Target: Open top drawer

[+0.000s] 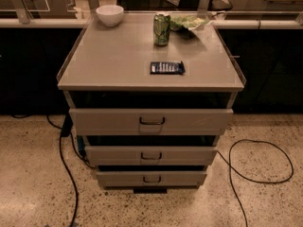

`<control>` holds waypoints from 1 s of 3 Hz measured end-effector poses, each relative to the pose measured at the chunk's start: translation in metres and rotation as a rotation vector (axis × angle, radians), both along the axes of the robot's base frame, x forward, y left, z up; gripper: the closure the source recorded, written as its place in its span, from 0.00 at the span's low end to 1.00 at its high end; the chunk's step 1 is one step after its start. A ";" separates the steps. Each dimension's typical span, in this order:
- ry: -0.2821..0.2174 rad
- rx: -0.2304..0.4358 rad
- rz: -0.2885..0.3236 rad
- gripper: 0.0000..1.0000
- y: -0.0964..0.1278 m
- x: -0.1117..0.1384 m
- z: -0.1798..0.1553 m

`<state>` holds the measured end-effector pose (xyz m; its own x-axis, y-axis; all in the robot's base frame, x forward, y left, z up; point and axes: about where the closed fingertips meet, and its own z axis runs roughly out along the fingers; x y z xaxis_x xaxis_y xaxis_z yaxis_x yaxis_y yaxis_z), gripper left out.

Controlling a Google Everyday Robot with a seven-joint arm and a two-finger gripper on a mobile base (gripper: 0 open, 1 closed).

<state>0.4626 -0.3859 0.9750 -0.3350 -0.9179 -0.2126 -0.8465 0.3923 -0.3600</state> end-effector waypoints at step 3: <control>-0.082 0.047 -0.007 0.00 0.016 -0.034 -0.048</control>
Offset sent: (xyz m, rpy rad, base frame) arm -0.0489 0.0158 -0.0450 0.0569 -0.1294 -0.0185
